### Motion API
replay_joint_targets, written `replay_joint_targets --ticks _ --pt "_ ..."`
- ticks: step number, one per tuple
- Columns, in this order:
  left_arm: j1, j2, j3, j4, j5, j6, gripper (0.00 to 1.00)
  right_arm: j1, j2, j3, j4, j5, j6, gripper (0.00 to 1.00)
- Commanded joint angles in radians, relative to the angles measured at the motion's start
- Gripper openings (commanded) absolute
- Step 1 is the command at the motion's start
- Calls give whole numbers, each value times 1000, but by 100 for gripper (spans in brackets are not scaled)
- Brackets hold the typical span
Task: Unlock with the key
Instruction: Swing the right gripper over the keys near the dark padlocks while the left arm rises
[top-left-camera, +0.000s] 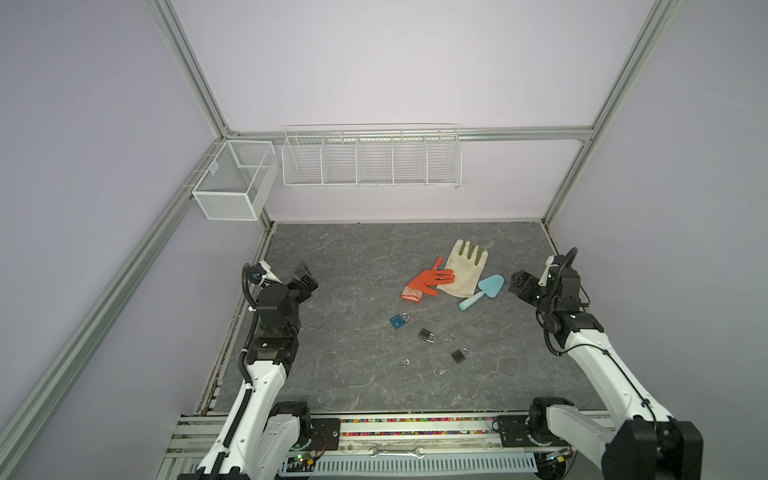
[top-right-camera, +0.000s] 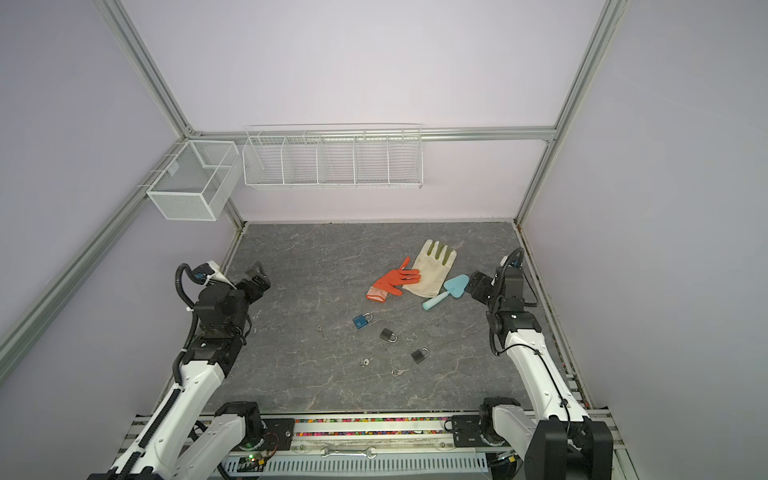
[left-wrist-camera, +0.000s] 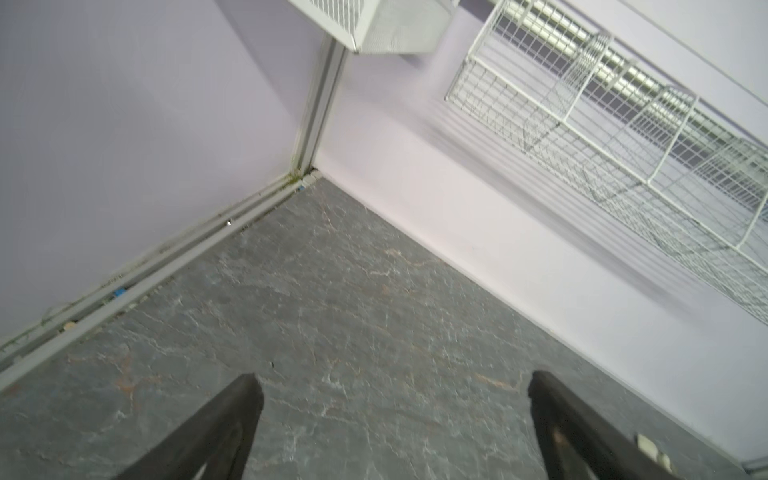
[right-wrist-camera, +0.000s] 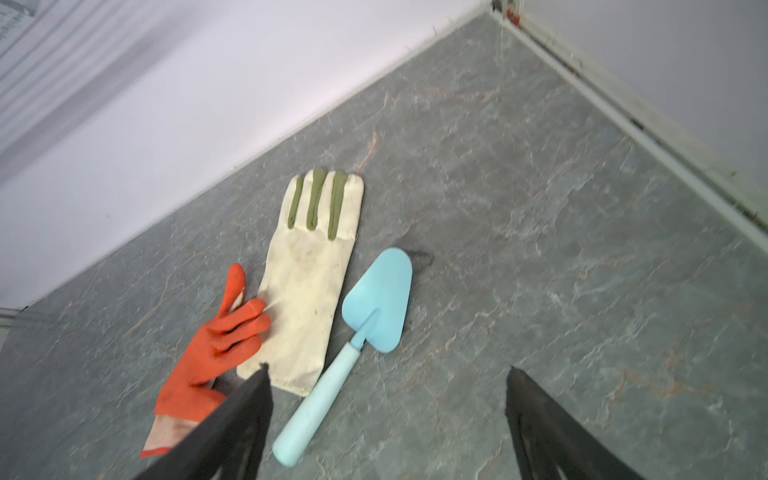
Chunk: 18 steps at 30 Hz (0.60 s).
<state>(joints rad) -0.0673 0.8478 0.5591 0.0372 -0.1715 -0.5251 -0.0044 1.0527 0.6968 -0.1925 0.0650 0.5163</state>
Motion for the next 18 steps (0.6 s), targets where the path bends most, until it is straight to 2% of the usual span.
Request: replay_joint_targets --ticks 1,5,9,13,18 --pt "3 -26 19 -114 152 -77 100 1 -50 -29 -83 -80 84 89" --pt "-11 -58 7 -175 250 -88 100 34 -57 -3 -180 -93 124 89" --pt "-66 -80 21 -272 248 -80 100 119 -47 36 -281 -51 122 89" --pt "-143 -81 36 -352 236 -78 100 203 -15 75 -353 -58 128 89" --pt "-198 -89 15 -393 286 -105 100 394 26 117 -412 -51 169 90"
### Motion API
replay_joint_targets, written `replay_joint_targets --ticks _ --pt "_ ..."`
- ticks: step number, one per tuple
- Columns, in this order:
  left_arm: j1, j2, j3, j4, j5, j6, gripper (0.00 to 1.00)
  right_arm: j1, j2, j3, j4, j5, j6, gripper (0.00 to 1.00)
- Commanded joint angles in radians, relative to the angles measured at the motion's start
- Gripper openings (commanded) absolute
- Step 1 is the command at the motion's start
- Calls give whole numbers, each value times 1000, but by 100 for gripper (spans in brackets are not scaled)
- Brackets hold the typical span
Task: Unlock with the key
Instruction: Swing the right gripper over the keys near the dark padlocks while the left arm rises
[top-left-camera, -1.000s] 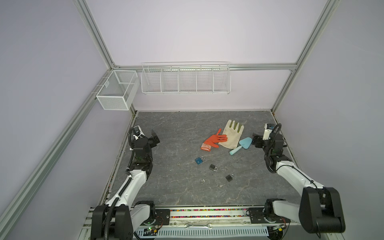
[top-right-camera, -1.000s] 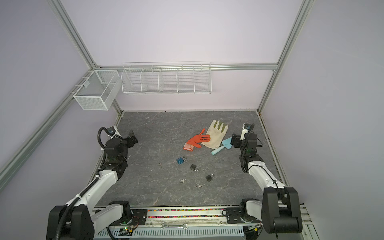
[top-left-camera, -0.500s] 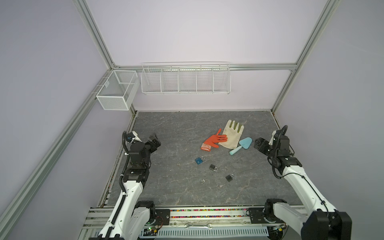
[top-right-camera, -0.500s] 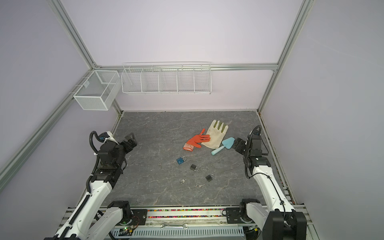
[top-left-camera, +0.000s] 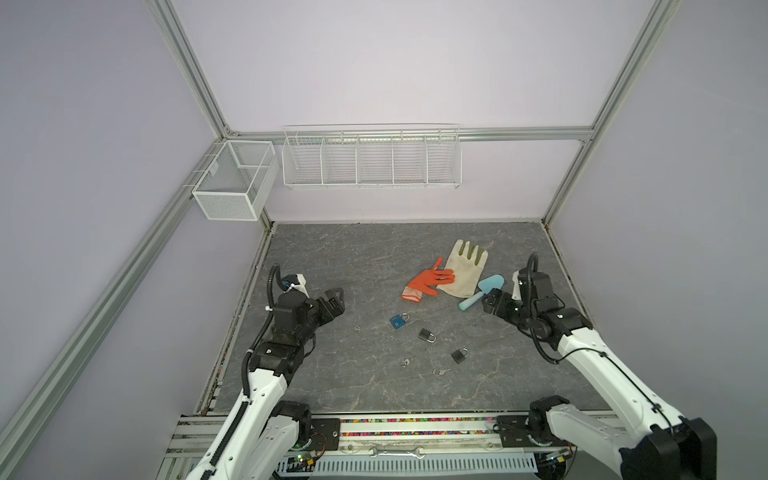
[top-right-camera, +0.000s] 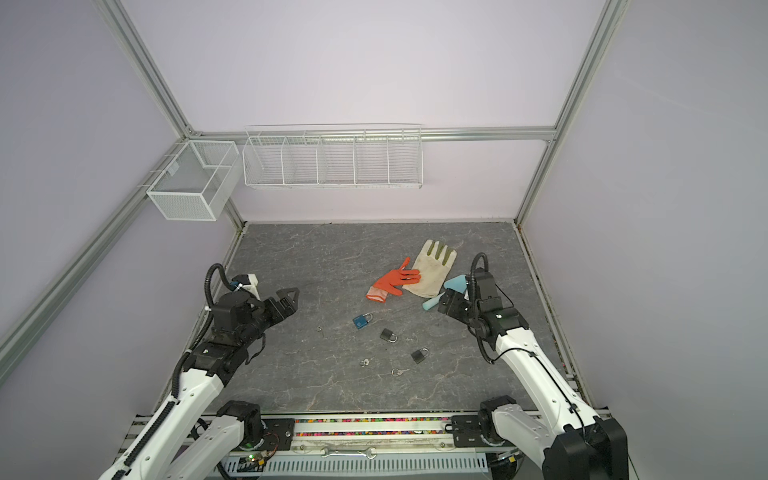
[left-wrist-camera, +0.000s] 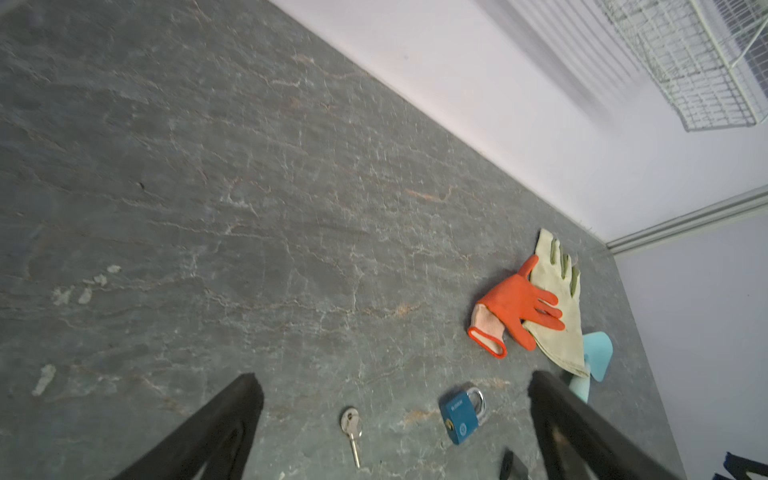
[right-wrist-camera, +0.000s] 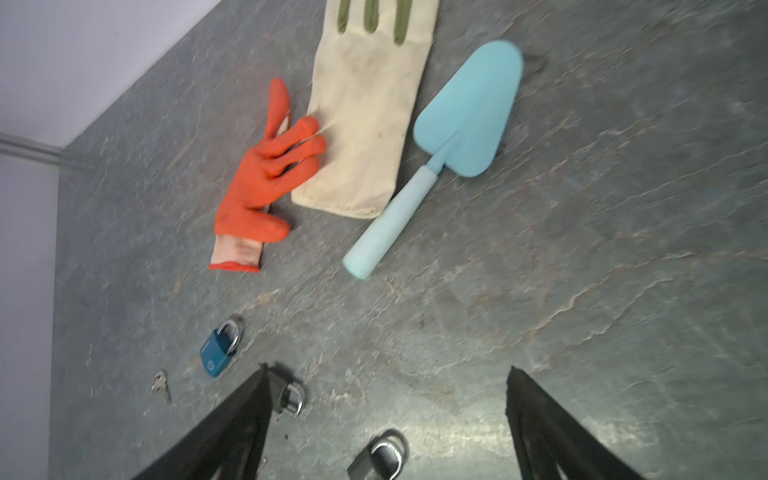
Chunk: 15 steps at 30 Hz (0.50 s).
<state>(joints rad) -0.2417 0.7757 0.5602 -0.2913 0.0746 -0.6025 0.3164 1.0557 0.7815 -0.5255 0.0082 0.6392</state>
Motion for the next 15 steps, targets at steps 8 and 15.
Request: replay_joint_targets --ticks 8,15 --pt "-111 -101 -5 -162 54 -71 100 406 136 84 -101 88 268 99" --pt "-117 -144 3 -268 38 -88 100 663 325 206 -63 149 442 92"
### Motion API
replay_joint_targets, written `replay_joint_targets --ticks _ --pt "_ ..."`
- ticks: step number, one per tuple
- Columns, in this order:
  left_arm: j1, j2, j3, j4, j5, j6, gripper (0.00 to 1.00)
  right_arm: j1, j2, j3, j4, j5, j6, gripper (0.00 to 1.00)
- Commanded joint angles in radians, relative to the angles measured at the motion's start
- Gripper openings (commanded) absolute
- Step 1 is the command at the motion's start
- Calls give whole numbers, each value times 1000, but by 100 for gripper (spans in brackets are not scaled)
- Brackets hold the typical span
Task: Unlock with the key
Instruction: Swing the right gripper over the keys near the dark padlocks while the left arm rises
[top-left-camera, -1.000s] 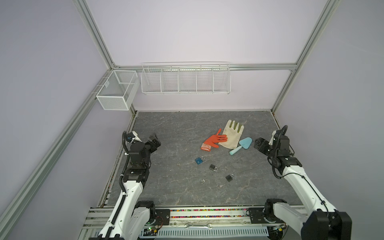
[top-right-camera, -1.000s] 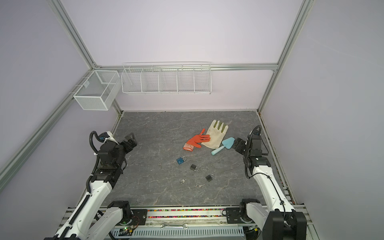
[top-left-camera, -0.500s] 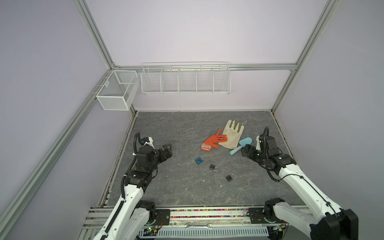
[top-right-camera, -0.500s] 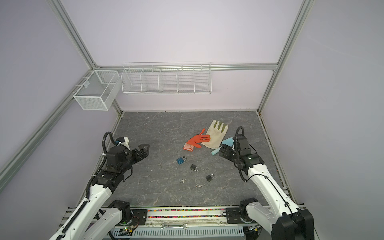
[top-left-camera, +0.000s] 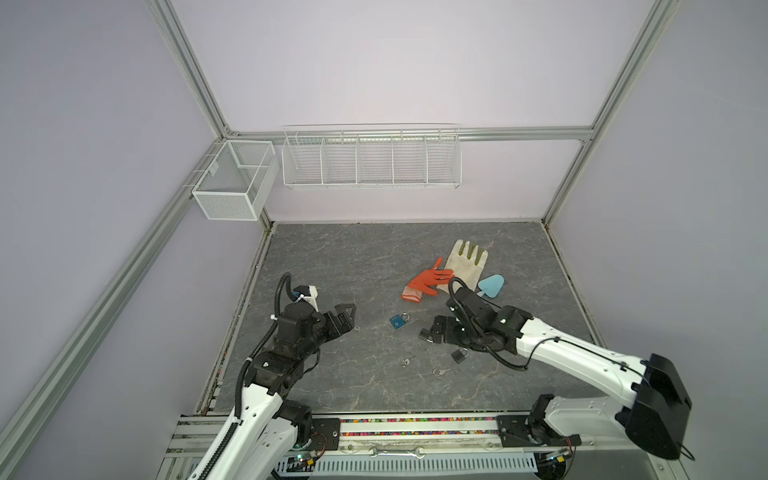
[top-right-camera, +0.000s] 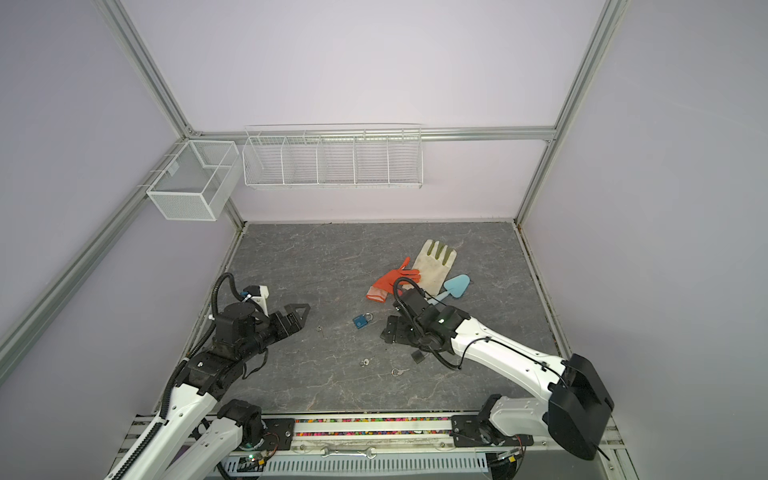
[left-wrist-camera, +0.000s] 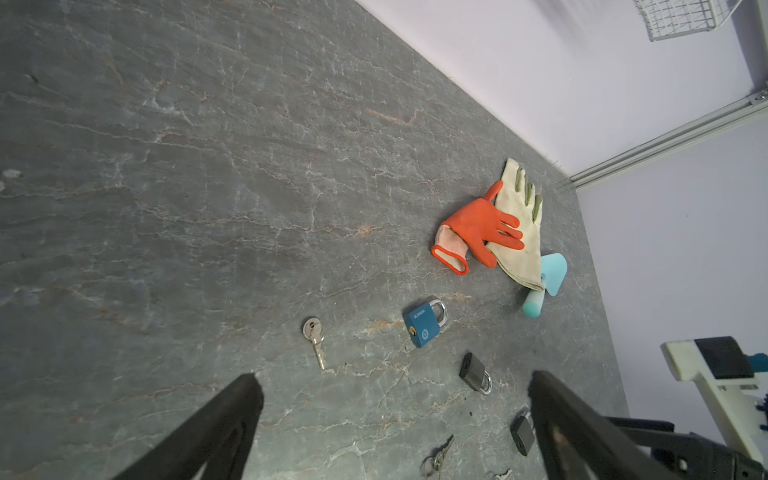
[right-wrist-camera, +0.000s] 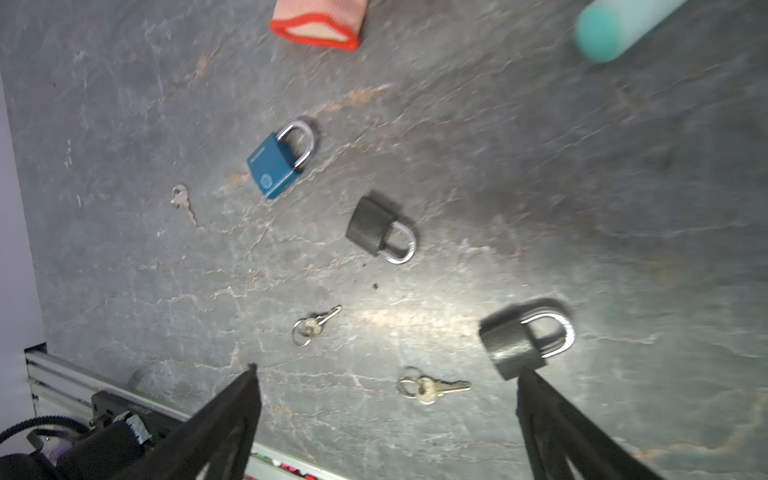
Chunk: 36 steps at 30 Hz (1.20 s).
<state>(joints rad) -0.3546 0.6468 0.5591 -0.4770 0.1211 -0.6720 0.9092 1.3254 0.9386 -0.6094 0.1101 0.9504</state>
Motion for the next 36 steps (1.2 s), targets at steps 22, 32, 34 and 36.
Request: replay_joint_targets --ticks 22,32,34,36 --pt "-7 -53 4 -192 -3 -23 100 306 446 161 139 -6 477 58" --pt "-33 -59 -10 -175 -6 -43 100 303 486 160 141 30 512 50" --pt "-50 -55 -8 -165 -18 -50 100 300 485 160 128 41 518 49" --pt "-81 -45 -7 -150 -44 -59 100 294 484 155 127 53 522 48"
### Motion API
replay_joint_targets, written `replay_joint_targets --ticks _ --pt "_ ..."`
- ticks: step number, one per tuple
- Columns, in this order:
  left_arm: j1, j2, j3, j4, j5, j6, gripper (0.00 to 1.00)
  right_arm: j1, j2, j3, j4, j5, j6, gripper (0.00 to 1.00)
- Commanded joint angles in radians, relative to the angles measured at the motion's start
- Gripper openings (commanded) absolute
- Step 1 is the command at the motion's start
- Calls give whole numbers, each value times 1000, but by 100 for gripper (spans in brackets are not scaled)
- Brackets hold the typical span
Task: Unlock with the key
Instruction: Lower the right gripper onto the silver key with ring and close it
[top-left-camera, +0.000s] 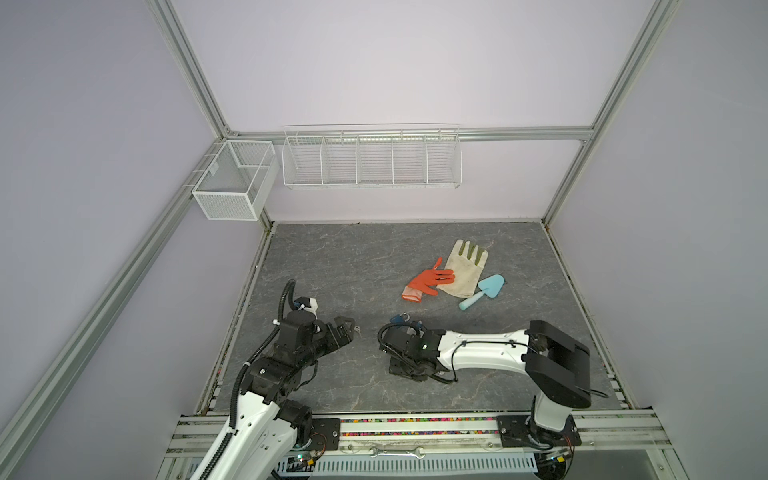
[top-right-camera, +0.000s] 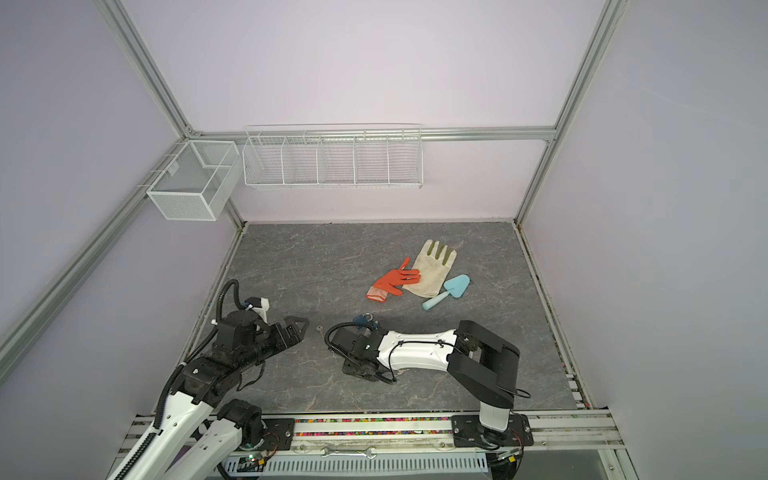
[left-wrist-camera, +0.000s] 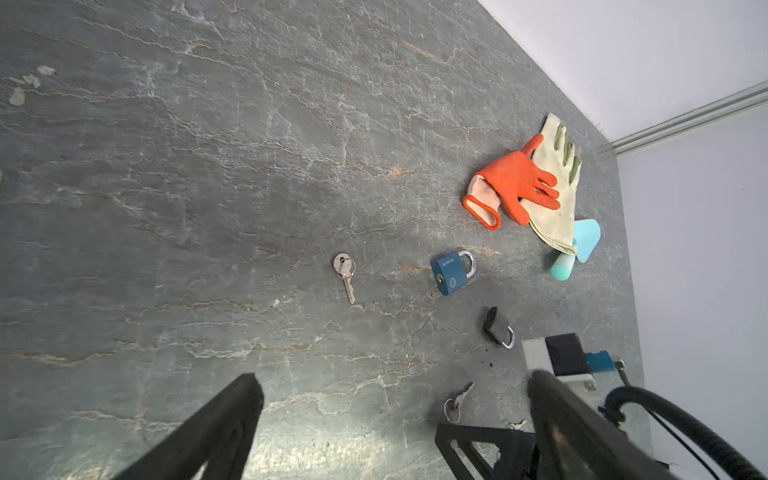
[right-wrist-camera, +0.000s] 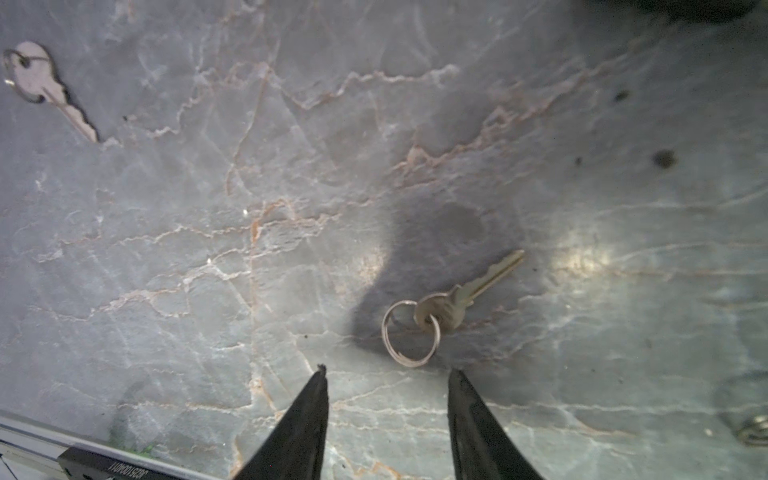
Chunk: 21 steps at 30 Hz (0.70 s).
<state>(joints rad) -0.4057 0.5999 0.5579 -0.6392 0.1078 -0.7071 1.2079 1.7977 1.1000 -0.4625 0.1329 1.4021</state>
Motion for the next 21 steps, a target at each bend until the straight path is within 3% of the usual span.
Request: replay_joint_targets --ticks 1,9,21 --pt "-46 9 -3 18 -44 -24 100 -7 12 -6 -22 34 69 47" --pt "-125 64 4 60 -105 -52 100 -24 30 4 -44 47 70 42" --pt "-148 93 -7 104 -111 -65 100 -34 76 36 -52 47 59 34"
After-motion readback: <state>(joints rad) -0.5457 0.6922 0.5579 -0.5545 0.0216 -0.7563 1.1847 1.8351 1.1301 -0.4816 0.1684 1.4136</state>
